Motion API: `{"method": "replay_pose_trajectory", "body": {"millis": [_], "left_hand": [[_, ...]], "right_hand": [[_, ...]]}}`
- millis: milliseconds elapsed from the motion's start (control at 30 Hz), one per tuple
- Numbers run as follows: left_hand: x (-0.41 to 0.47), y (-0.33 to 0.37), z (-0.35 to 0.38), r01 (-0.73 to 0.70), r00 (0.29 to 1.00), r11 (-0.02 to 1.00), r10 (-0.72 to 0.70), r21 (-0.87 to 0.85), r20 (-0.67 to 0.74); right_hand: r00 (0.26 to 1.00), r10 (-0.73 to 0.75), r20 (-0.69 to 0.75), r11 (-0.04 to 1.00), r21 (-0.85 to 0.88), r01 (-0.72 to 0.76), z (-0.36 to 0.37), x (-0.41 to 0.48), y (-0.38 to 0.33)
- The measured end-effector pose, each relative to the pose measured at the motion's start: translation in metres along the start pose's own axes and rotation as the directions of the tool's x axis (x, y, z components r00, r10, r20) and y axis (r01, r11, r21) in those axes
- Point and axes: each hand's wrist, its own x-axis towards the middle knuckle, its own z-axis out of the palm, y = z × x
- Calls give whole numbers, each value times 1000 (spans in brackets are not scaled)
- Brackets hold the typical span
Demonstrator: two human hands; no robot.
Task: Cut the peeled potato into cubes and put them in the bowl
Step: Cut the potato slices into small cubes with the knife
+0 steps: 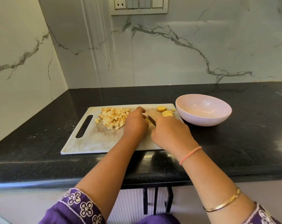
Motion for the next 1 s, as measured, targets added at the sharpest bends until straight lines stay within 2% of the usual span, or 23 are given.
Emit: {"method": "replay_pose_trajectory", "body": {"millis": [367, 567, 733, 1000], "left_hand": [[-1, 3, -1, -22, 1000, 999, 23, 32, -10], [2, 2, -5, -5, 1000, 999, 5, 37, -7], [-4, -3, -3, -8, 1000, 1000, 8, -18, 1], [-6, -5, -6, -4, 999, 992, 10, -129, 50]], "right_hand": [[997, 55, -54, 993, 105, -49, 20, -17, -10], [998, 27, -54, 992, 124, -20, 21, -30, -16], [999, 44, -27, 993, 113, -41, 10, -39, -6], [993, 59, -104, 988, 146, -44, 7, -25, 2]]}}
